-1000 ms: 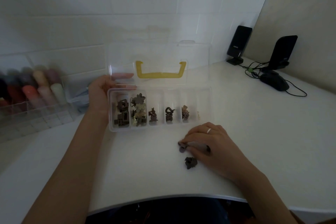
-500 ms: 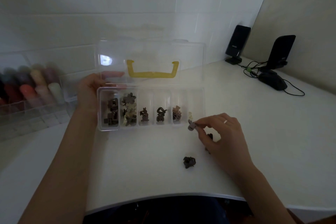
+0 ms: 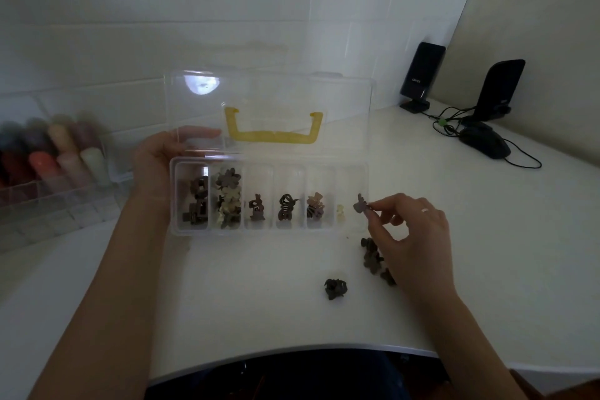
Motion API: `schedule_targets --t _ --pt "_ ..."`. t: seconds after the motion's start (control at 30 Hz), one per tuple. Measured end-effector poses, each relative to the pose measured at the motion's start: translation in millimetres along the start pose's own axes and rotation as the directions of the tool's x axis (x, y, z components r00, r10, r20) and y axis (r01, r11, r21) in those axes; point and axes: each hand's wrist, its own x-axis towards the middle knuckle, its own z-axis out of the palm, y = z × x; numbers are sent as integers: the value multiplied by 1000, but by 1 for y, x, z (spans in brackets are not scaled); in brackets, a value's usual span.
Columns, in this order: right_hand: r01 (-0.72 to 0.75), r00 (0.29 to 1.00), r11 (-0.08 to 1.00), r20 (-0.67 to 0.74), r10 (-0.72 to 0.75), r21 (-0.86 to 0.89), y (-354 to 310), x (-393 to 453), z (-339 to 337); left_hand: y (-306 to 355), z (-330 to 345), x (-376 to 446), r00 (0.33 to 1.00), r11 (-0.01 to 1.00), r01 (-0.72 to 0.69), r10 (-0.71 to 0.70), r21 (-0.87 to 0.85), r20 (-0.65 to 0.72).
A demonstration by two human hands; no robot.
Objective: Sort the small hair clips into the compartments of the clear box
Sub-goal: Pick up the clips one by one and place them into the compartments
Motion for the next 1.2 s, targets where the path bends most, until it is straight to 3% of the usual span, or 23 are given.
schedule_targets --t 0.23,0.43,0.63,0.73,0.87,1.03,1.1,1.2 --pt "89 994 994 -68 -85 57 -6 1 2 -2 -3 3 1000 1000 -5 5 19 3" --pt "227 973 973 -36 -228 -42 -10 6 13 -5 -4 6 998 999 -21 20 24 52" --pt "236 970 963 -33 -242 -128 -24 20 21 -8 -7 9 997 999 -39 38 9 65" --pt "240 970 969 -16 -242 -63 -19 15 21 -6 -5 8 999 1000 -3 3 -14 35" --pt "285 941 946 141 -307 156 -13 -3 1 -5 -4 10 998 998 23 -26 -62 -50" --pt "418 777 897 456 -434 142 -12 -20 -7 -6 -3 11 993 994 17 -29 -105 -115" --pt "453 757 884 473 -450 115 -11 -22 -3 -8 -5 11 994 993 6 -19 -120 -106" --pt "419 798 901 426 -426 114 -9 -21 -1 -8 -2 10 995 993 6 -18 -117 -100"
